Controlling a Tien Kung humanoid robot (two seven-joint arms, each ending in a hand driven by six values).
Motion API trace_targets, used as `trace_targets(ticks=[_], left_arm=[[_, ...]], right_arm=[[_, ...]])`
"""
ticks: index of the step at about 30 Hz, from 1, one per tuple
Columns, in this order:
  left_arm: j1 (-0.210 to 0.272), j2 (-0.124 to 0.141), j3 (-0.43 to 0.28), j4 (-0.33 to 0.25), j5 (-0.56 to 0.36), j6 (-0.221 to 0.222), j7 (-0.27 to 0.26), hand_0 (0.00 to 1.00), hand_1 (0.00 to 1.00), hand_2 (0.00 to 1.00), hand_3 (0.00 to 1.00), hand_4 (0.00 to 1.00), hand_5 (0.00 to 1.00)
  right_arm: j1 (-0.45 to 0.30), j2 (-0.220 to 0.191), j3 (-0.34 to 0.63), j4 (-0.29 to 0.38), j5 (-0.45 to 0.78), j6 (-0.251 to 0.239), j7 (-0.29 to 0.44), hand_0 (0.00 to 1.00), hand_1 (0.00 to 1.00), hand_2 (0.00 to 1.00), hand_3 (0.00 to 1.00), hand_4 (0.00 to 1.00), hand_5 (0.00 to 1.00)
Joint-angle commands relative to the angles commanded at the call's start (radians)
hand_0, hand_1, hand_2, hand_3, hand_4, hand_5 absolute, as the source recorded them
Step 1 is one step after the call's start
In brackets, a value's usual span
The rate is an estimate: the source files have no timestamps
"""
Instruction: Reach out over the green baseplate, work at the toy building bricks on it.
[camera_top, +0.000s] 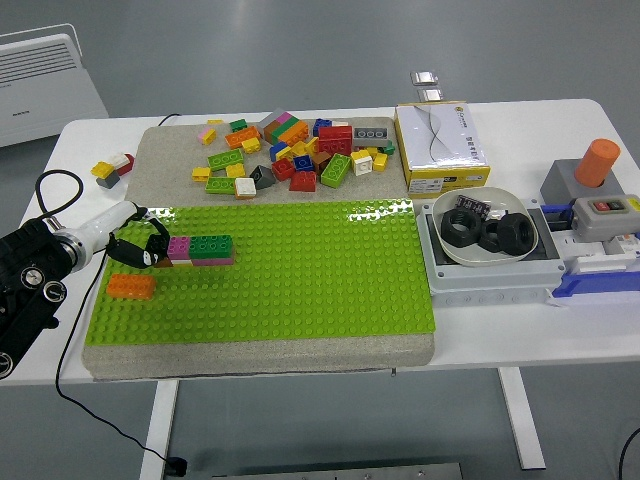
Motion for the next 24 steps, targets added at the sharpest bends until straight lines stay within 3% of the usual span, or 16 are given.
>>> trace_targets(ticks=[1,24], left_arm=[[0.000,0.000,-0.001,0.000,0.001,0.000,0.000,0.951,0.955,0.918,0.620,0.853,0.084],[0.010,0.007,-0.003,-0.014,0.019,0.002,0.000,0.951,0.955,0.922,0.664,0.930,0.127]], right_arm=[[0.000,0.000,0.000,0.000,0.000,0.000,0.000,0.693,0.701,0.752,0.786,0.852,0.998],[-0.005,0.003,0.001,0.000,-0.002,0.000,-0.002,0.693,0.702,0.752,0.785,0.848,0.998]])
